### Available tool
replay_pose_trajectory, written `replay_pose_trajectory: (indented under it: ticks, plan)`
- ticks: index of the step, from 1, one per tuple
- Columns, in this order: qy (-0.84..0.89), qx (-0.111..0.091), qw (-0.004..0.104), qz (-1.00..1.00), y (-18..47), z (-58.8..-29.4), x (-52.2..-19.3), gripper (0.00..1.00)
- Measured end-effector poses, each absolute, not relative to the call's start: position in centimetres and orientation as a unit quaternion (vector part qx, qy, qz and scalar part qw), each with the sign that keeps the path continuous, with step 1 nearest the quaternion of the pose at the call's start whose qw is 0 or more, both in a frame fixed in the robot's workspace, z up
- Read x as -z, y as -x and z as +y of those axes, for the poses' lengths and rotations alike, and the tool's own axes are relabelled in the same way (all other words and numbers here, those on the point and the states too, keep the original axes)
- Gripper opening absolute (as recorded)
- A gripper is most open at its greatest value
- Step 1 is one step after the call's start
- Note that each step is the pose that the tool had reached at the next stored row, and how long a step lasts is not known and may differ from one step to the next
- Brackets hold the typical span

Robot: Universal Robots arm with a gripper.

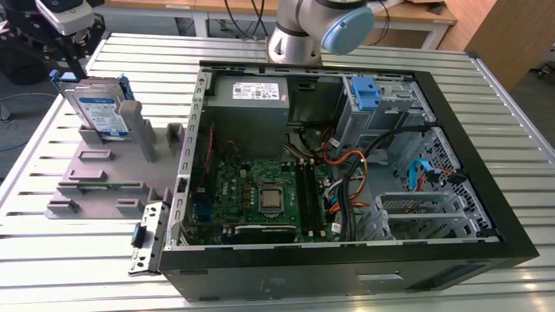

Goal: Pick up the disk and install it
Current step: 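Pick up the disk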

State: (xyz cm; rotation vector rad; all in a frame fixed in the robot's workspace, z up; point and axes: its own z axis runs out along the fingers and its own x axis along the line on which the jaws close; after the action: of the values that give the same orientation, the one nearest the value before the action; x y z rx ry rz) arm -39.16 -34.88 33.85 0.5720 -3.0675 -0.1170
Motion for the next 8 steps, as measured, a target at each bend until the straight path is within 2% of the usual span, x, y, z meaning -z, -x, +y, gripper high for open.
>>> replay_pose_trajectory:
  ticks: [8]
  plan:
    - [-0.187,0.037,0.010,-0.982,39.16,-34.88,-33.86,0.11]
